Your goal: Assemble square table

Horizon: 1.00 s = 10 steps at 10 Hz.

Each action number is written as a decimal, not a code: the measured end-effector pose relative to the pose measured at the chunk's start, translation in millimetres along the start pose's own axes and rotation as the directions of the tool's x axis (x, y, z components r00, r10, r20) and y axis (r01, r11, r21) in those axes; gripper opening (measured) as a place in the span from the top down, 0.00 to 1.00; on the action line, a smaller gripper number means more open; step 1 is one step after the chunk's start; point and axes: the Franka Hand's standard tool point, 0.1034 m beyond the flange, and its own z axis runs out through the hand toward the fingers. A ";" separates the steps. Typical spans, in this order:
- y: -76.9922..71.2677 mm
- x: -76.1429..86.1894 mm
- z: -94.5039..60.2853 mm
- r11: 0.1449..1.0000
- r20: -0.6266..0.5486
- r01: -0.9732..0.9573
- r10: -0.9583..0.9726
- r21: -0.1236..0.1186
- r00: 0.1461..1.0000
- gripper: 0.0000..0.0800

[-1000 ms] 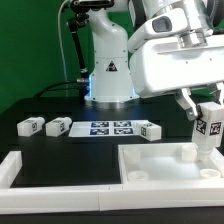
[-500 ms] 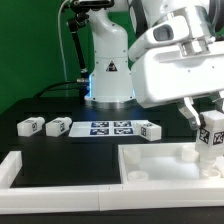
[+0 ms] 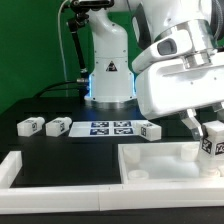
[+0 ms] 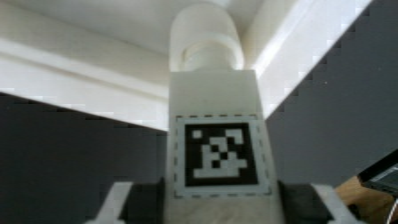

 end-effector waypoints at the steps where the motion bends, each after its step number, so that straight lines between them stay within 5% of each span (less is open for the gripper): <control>1: -0.7 -2.0 1.9 1.000 0.004 -0.001 0.001 0.002 1.000 0.64; 3: -0.7 -2.1 2.0 1.000 0.005 -0.001 0.001 0.003 1.000 0.64; 5: -0.7 -2.2 2.1 1.000 0.005 -0.001 0.001 0.003 1.000 0.26; 10: -0.7 -2.4 2.2 1.000 0.005 -0.001 0.001 0.003 1.000 0.19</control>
Offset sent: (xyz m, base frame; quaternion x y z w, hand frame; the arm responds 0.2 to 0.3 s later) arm 0.0000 0.0000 0.0000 0.0000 0.0000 0.0000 1.0000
